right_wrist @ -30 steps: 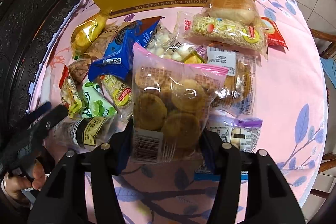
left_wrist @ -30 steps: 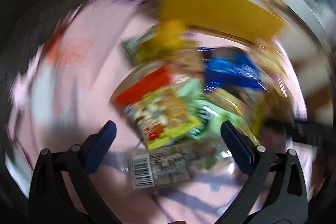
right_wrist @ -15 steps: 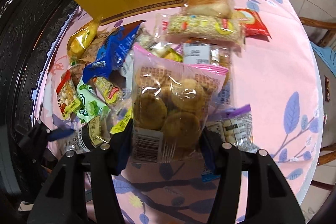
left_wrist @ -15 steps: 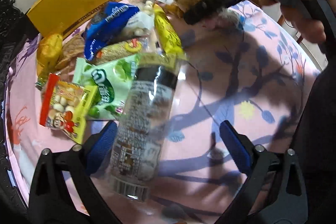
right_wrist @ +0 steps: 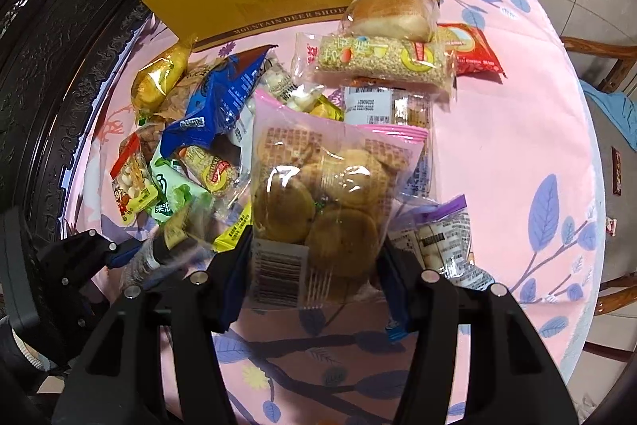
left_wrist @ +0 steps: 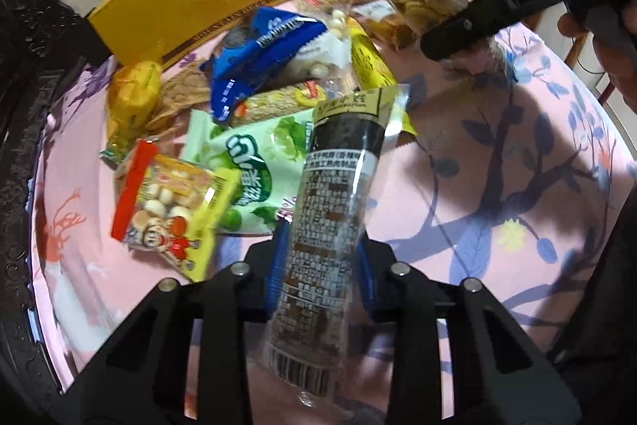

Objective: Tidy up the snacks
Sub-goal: 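Carry both bags into the yellow box and open both grippers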

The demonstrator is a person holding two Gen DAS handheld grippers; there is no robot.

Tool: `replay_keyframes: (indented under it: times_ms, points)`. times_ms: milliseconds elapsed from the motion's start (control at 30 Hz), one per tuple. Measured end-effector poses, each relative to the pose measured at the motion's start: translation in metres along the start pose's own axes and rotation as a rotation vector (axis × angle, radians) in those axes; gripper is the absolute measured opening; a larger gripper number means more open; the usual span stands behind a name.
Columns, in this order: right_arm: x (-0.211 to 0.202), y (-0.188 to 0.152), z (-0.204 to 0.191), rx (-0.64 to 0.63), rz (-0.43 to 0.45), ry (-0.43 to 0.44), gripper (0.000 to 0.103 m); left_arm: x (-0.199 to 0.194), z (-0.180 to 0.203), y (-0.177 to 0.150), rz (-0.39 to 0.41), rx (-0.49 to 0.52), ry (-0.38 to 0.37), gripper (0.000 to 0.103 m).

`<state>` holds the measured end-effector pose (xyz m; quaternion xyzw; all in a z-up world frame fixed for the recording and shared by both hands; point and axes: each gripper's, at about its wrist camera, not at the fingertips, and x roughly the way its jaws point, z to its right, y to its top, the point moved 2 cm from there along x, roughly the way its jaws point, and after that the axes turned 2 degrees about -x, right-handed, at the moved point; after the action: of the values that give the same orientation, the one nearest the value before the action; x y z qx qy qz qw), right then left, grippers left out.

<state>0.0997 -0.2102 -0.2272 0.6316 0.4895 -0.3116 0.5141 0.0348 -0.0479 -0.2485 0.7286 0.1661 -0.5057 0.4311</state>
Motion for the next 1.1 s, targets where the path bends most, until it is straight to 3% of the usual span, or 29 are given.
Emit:
replay_keyframes:
  times_ms: [233,367,500,700,867,967,1000,1100]
  points:
    - [-0.024,0.008,-0.012,-0.023,0.057,0.051,0.057,-0.054,-0.006,0.010,0.113,-0.077,0.006,0.030]
    - [-0.045,0.032,-0.015,-0.013,0.120,0.089,0.057,-0.088,-0.023,0.037,0.207,-0.123,0.015,0.030]
    - [-0.066,0.074,-0.017,-0.028,0.209,0.101,0.057,-0.115,-0.054,0.087,0.320,-0.187,0.058,0.030]
    - [-0.093,0.154,-0.018,-0.049,0.350,0.079,0.057,-0.121,-0.106,0.168,0.453,-0.293,0.094,0.031]
    - [-0.097,0.225,-0.018,-0.080,0.437,0.047,0.057,-0.104,-0.144,0.242,0.488,-0.339,0.102,0.031]
    - [-0.085,0.262,-0.011,-0.063,0.443,0.054,0.057,-0.084,-0.164,0.273,0.480,-0.354,0.110,0.032]
    - [-0.081,0.270,-0.010,-0.059,0.441,0.049,0.057,-0.074,-0.172,0.285,0.466,-0.365,0.117,0.033]
    - [-0.061,0.301,-0.004,-0.047,0.401,0.012,0.063,-0.058,-0.192,0.302,0.440,-0.416,0.156,0.059]
